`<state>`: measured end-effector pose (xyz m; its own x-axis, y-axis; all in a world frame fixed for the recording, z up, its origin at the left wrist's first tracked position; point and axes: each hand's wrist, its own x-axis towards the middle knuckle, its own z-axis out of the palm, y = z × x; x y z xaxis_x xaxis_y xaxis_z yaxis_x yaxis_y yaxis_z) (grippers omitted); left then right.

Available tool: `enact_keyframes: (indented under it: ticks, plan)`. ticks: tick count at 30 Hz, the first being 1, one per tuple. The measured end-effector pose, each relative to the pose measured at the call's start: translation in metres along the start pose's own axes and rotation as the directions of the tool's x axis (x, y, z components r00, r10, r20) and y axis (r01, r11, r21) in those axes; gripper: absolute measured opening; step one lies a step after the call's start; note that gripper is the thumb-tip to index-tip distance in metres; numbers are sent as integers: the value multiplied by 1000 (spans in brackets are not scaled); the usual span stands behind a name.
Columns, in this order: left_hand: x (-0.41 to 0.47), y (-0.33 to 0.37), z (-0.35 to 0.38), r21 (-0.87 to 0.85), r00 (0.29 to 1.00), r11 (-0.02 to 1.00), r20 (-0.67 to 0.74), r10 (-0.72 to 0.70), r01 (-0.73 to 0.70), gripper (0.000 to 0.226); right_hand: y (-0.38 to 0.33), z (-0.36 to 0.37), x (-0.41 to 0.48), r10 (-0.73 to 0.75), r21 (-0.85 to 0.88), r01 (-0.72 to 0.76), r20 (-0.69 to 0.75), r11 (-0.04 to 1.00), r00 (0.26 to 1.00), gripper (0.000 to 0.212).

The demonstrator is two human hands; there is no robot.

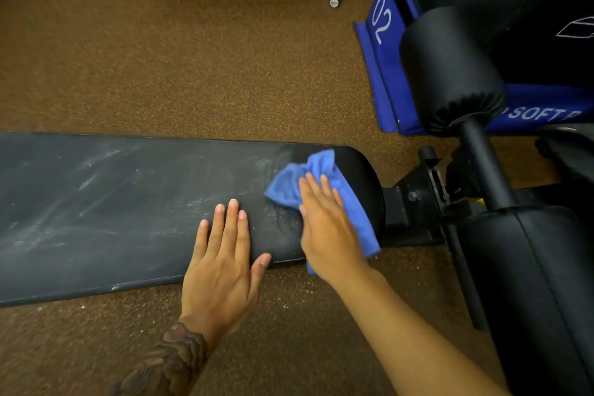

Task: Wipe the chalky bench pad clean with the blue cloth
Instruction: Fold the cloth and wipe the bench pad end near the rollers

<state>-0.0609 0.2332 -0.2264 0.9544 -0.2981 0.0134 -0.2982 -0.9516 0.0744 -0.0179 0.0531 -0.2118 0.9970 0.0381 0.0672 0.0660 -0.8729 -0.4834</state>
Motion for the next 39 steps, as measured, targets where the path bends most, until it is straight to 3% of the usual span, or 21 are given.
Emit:
enact_keyframes:
  ticks: [4, 10, 14, 18, 20, 23, 27, 29, 32, 35, 39]
  plan:
    - [0, -1, 0, -5, 1000, 1000, 2, 1, -1, 71, 25, -15, -4, 87, -4, -87, -63, 996, 994, 49]
    - [1, -1, 0, 1, 1000, 1000, 5, -1, 1, 71, 19, -12, 85, 263, -96, -271, -96, 958, 960, 38]
    - [1, 0, 0, 3, 1000, 1000, 9, -4, 4, 71, -18, 5, 105, 114, -57, -117, -40, 992, 993, 29]
    - [1, 0, 0, -15, 1000, 1000, 8, -2, 2, 72, -16, 1, 69, 40, 40, -37, -69, 999, 997, 44]
    - [1, -1, 0, -13, 1000, 1000, 6, 5, -5, 72, 8, -9, 58, 105, -2, -106, -120, 994, 987, 47]
    - [0, -1, 0, -15, 1000, 1000, 4, 3, -3, 72, 34, -25, 69, 221, -38, -230, -170, 972, 960, 34]
    - [0, 0, 0, -14, 1000, 1000, 4, -2, 2, 71, 25, -38, 104, 415, -51, -421, -100, 906, 905, 23]
    - [1, -1, 0, -14, 1000, 1000, 5, -2, 2, 71, 10, -26, 106, 332, -139, -339, -67, 931, 941, 26]
    - [0, 0, 1, -7, 1000, 1000, 12, -4, 4, 72, -7, -1, 74, 202, -112, -204, -26, 972, 979, 46]
    - [0, 0, 0, -14, 1000, 1000, 14, -8, 8, 72, -9, 3, 8, 125, -91, -132, -77, 987, 989, 58]
    - [0, 0, 0, -23, 1000, 1000, 5, -3, 3, 72, 15, -6, -54, 126, -25, -128, -80, 991, 989, 60]
